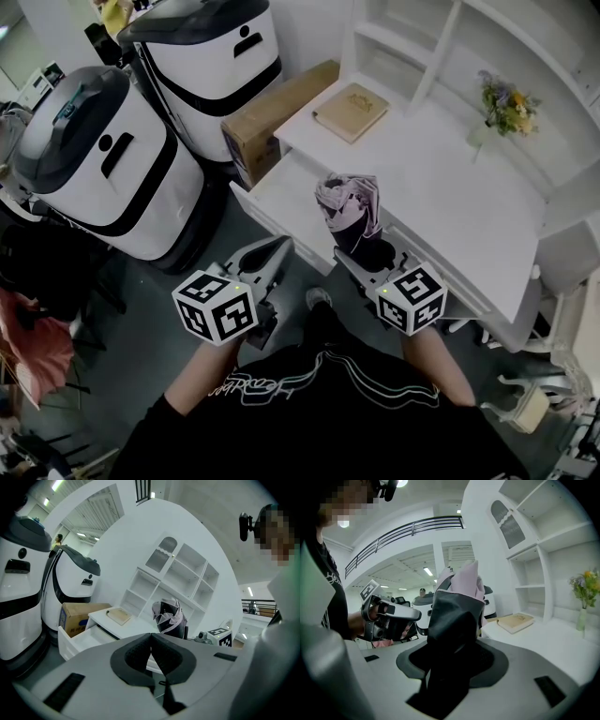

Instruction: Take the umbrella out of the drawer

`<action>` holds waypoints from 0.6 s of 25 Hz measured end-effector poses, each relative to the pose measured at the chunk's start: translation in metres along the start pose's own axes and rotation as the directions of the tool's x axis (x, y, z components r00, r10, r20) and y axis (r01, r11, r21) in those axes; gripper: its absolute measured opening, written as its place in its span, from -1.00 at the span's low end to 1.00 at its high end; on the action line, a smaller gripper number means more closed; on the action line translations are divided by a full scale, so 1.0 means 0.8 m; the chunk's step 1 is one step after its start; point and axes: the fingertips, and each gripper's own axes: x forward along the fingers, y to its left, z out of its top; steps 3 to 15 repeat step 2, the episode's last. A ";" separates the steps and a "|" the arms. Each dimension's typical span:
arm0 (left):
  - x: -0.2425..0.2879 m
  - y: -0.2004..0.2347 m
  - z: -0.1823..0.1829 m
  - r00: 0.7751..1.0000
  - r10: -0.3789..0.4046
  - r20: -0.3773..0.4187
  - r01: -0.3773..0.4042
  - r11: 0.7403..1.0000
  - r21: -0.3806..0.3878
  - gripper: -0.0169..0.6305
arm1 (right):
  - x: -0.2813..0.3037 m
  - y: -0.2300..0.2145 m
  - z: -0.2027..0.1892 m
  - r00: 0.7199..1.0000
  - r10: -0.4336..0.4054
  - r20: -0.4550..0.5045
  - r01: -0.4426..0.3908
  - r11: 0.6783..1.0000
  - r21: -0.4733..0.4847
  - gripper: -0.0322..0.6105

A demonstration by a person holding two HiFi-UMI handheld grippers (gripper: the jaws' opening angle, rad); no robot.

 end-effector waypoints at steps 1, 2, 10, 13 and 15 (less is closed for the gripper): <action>0.000 0.001 0.000 1.000 0.000 0.000 0.000 1.000 0.000 -0.89 | 0.001 0.000 0.000 1.000 0.001 0.000 -0.001 1.000 0.001 -0.24; -0.001 0.002 0.001 1.000 0.001 0.000 -0.001 1.000 0.000 -0.89 | 0.002 0.000 0.001 1.000 0.001 0.000 -0.001 1.000 0.003 -0.24; -0.001 0.002 0.001 1.000 0.001 0.000 -0.001 1.000 0.000 -0.89 | 0.002 0.000 0.001 1.000 0.001 0.000 -0.001 1.000 0.003 -0.24; -0.001 0.002 0.001 1.000 0.001 0.000 -0.001 1.000 0.000 -0.89 | 0.002 0.000 0.001 1.000 0.001 0.000 -0.001 1.000 0.003 -0.24; -0.001 0.002 0.001 1.000 0.001 0.000 -0.001 1.000 0.000 -0.89 | 0.002 0.000 0.001 1.000 0.001 0.000 -0.001 1.000 0.003 -0.24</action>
